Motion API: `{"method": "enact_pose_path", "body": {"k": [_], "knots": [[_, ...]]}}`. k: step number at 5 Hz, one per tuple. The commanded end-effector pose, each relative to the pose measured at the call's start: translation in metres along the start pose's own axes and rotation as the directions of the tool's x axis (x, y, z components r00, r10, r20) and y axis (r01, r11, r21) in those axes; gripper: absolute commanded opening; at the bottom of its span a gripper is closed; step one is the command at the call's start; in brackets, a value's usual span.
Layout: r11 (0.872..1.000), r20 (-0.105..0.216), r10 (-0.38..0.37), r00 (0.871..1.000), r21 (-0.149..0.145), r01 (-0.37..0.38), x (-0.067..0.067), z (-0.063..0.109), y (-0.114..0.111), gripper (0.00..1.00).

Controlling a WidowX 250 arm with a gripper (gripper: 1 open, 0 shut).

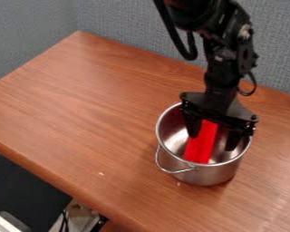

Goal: Put the red object in the metal pot

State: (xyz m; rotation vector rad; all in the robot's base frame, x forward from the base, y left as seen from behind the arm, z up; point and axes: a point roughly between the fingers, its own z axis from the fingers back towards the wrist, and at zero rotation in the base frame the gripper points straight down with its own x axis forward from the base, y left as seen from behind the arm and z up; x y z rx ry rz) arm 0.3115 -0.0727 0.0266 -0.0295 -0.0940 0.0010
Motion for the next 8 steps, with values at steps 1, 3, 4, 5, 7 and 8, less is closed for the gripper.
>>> {"method": "enact_pose_path", "body": {"k": [1,3,4,5,7,8], "knots": [[0.996,0.013,0.092,0.996,0.017,-0.092,0.005,0.008,0.023,1.0],[0.965,0.005,0.255,0.967,0.07,-0.254,0.004,0.016,0.064,1.0],[0.974,-0.007,0.21,0.978,0.083,-0.209,0.002,0.023,0.073,0.0],[0.982,-0.017,0.166,0.986,0.091,-0.164,0.0,0.031,0.083,0.0],[0.976,-0.016,0.166,0.986,0.146,-0.162,-0.014,0.002,0.095,0.0],[0.979,-0.011,0.089,0.996,0.187,-0.085,-0.009,-0.008,0.09,0.0]]}}
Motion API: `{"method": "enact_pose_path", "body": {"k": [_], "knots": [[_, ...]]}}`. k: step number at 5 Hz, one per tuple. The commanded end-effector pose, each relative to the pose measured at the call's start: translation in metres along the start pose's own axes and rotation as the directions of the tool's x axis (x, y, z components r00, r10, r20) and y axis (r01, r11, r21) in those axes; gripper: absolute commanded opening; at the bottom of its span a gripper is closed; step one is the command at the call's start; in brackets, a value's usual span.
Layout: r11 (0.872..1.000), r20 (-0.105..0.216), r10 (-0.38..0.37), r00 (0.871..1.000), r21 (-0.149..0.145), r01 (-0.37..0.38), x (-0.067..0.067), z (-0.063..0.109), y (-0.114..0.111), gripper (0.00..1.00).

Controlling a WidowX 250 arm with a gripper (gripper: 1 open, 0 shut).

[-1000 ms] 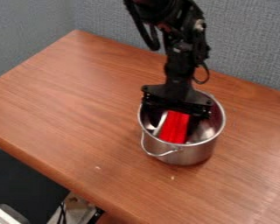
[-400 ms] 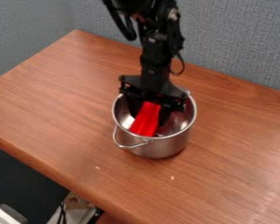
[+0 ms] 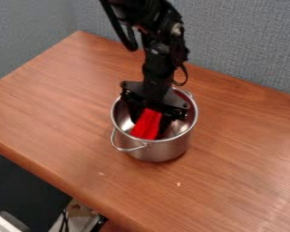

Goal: Put the red object in the metal pot

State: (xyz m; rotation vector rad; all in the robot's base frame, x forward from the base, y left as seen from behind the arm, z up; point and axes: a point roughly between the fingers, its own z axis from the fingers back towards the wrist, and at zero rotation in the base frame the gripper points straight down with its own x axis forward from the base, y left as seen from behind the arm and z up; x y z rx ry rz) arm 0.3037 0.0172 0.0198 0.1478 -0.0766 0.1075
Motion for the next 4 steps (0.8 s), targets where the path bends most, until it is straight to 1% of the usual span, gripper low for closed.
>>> {"method": "enact_pose_path", "body": {"k": [1,2,4], "knots": [[0.995,0.012,-0.086,0.996,0.049,0.086,0.004,-0.013,-0.007,0.0],[0.983,0.027,-0.162,0.986,0.091,0.159,0.008,-0.016,-0.012,0.0],[0.974,0.028,-0.218,0.976,0.065,0.215,0.008,0.001,0.001,0.0]]}}
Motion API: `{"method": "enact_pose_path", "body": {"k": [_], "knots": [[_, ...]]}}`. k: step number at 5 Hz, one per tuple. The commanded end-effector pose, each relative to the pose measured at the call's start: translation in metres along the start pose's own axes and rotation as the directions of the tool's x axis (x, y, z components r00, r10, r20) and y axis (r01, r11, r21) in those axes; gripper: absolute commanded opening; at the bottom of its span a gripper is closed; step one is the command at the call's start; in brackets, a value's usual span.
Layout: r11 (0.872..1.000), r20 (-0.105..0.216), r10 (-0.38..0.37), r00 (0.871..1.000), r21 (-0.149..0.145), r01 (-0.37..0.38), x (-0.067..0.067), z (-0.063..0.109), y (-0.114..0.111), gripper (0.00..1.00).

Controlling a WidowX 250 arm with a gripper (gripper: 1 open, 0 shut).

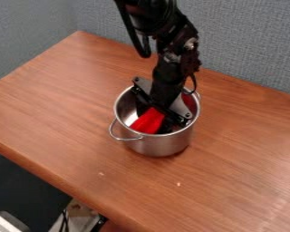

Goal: Put the red object in the metal pot

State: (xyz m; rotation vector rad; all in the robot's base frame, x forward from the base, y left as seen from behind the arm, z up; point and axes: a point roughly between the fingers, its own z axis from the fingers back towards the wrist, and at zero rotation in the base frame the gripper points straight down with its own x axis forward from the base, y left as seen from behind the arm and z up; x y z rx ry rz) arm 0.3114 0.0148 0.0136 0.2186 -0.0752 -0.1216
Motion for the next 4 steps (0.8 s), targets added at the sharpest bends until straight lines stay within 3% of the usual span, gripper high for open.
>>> {"method": "enact_pose_path", "body": {"k": [1,2,4], "knots": [[0.998,0.021,0.056,0.998,0.031,-0.056,0.004,0.011,0.003,0.0],[0.993,0.029,0.099,0.995,0.059,-0.1,0.009,0.014,0.0,0.0],[0.979,-0.013,0.199,0.98,0.04,-0.198,0.02,0.033,0.0,0.0]]}}
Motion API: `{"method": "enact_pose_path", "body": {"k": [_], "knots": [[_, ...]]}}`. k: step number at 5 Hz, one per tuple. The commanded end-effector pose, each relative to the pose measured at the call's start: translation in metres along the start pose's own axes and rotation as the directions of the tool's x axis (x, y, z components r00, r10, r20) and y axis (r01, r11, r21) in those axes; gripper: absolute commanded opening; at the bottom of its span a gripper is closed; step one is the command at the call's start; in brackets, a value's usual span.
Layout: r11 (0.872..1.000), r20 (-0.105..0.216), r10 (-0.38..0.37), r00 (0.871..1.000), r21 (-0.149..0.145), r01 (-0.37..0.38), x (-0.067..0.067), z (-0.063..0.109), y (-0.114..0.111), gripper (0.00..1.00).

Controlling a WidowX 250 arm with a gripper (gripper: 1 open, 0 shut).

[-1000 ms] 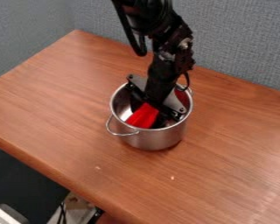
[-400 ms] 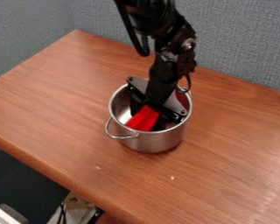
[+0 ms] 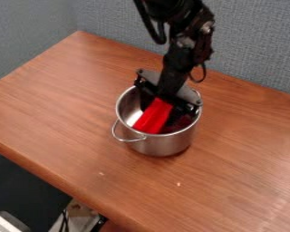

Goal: Put the red object in the metal pot

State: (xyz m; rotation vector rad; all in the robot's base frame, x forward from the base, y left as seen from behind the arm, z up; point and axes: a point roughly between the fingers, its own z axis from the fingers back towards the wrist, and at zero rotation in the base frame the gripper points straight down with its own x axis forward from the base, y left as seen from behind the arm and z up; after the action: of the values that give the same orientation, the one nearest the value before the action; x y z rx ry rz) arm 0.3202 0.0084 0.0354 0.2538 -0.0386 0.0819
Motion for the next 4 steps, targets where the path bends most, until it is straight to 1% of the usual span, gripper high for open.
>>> {"method": "enact_pose_path", "body": {"k": [1,3,4], "knots": [[1.0,0.036,-0.029,0.999,-0.007,0.029,0.004,0.017,0.002,0.0],[0.995,0.032,-0.098,0.995,-0.015,0.098,-0.005,0.037,0.009,0.0],[0.998,0.041,-0.065,0.997,-0.016,0.066,-0.023,0.037,0.003,0.0]]}}
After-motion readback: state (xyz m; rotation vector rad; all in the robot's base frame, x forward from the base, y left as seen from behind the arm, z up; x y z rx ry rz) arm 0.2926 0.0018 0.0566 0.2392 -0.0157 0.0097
